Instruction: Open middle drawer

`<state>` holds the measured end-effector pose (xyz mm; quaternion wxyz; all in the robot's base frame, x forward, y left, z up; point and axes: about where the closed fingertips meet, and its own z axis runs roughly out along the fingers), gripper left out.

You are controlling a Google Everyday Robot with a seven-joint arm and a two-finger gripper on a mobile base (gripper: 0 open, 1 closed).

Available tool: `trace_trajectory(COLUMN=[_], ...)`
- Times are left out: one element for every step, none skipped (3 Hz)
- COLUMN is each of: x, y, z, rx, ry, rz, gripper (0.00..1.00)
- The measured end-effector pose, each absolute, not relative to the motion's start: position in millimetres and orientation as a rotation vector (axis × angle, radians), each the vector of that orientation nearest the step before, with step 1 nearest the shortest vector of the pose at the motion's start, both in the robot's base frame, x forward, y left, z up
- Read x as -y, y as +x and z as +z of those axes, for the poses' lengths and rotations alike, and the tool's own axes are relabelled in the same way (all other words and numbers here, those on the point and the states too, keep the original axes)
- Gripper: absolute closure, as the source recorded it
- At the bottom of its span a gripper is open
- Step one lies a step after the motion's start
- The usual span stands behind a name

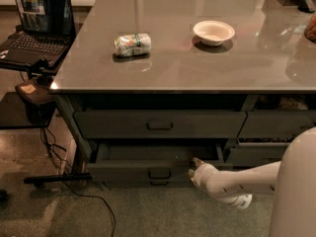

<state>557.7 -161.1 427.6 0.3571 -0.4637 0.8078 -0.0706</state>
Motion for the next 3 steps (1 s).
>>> trace_trajectory(x=[161.9,161.1,162.2], y=[551.2,551.3,540.9], z=[423.7,426.7,421.4], rx=[-2.081,-2.081,-2.083], ry=[-1.200,-1.200,-1.190], rz=[-0.181,-0.181,-0.177], gripper=[1.00,1.00,1.00])
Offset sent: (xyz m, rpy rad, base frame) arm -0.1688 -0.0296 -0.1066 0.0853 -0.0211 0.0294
